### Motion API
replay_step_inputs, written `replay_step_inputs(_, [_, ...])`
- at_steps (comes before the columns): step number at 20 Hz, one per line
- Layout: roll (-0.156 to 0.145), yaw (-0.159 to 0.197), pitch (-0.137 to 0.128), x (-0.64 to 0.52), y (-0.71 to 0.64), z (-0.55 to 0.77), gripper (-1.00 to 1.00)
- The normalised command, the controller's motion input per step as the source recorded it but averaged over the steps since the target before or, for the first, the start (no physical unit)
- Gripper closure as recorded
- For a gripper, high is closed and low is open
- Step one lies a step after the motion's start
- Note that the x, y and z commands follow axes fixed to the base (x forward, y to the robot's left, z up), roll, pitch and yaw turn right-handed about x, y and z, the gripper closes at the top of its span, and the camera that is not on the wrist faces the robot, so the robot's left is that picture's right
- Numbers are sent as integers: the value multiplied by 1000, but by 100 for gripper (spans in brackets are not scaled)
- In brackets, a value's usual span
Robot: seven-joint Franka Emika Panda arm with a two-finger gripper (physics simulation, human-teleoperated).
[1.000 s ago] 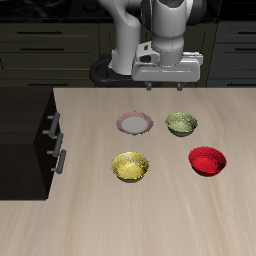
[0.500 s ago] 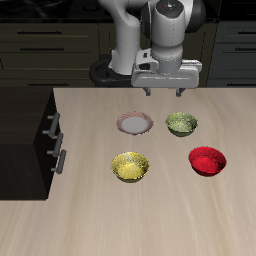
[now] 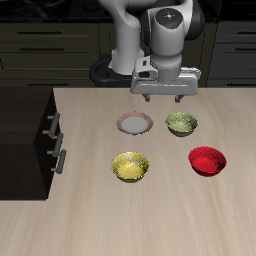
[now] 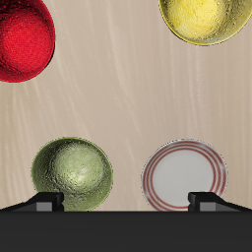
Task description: Place the green bowl on the plate
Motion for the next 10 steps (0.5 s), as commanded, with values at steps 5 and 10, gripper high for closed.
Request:
replay_step_inputs(5, [-11, 2, 14, -18, 0, -117, -100])
replay_step_inputs(10, [24, -3, 28, -41, 181, -187, -100])
